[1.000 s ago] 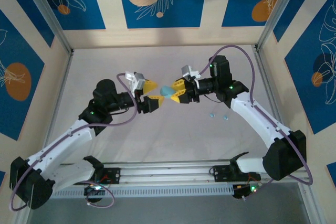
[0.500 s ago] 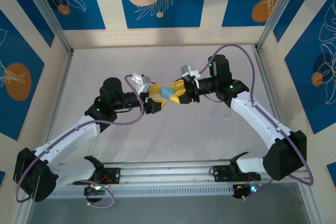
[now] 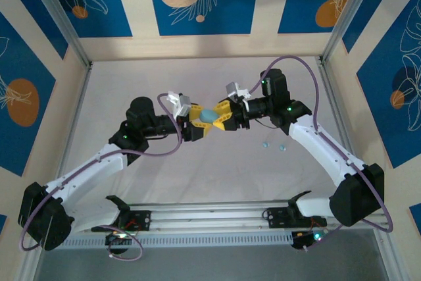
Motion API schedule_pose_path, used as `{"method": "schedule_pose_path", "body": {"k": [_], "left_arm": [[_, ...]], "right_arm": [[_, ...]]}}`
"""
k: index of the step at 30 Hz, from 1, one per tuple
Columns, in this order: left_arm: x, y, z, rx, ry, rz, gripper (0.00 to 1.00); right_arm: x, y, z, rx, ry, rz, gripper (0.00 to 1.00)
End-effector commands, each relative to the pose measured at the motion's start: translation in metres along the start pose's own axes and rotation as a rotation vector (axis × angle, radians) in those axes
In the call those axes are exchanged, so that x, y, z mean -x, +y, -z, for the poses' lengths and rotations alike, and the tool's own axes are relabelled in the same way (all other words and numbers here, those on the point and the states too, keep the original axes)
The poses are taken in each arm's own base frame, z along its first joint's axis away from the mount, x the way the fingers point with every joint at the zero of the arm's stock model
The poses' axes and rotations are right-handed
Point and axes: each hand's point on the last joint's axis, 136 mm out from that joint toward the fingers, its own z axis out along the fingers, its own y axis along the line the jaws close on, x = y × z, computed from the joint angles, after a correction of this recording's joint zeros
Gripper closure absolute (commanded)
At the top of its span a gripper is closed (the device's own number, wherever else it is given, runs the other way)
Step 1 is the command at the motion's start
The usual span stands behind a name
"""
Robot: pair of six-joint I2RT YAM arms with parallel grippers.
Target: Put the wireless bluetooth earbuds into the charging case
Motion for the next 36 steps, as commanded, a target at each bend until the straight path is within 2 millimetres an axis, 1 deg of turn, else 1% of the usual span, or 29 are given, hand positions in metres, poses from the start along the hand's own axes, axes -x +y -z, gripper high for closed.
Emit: {"method": "schedule_pose_path", "body": {"k": [1, 3, 7, 13, 15, 17, 19, 26, 31, 36], "left_arm": [[0.017, -0.010, -0.003, -0.047, -0.032, -0.036, 0.50], [0.015, -0.010, -0.004, -0.050, -0.021, -0.031, 0.54], [0.015, -0.012, -0.005, -0.058, -0.014, -0.027, 0.56], [0.012, -0.013, -0.007, -0.067, 0.006, -0.037, 0.63], [0.010, -0.015, -0.008, -0.077, 0.012, -0.043, 0.65], [0.009, -0.015, -0.008, -0.075, 0.007, -0.052, 0.66], [0.009, -0.015, -0.007, -0.072, -0.009, -0.066, 0.67], [0.006, -0.019, -0.005, -0.088, -0.046, -0.117, 0.70], [0.005, -0.017, -0.005, -0.076, -0.065, -0.132, 0.71], [0.007, -0.012, -0.005, -0.041, -0.111, -0.142, 0.72]], "right_arm": [[0.005, 0.001, -0.002, 0.008, 0.003, 0.016, 0.66], [0.005, 0.001, -0.001, 0.010, 0.001, 0.018, 0.66], [0.004, 0.001, -0.002, 0.005, 0.007, 0.021, 0.66], [0.001, -0.002, -0.005, -0.008, 0.036, 0.021, 0.66], [0.001, -0.003, -0.005, -0.011, 0.039, 0.016, 0.65], [0.002, -0.004, -0.004, -0.014, 0.036, 0.002, 0.63], [0.005, -0.007, -0.001, -0.019, 0.026, -0.023, 0.59], [0.014, -0.025, 0.012, -0.045, -0.003, -0.198, 0.46], [0.018, -0.036, 0.017, -0.054, -0.011, -0.301, 0.41], [0.022, -0.051, 0.020, -0.102, -0.009, -0.419, 0.38]]}}
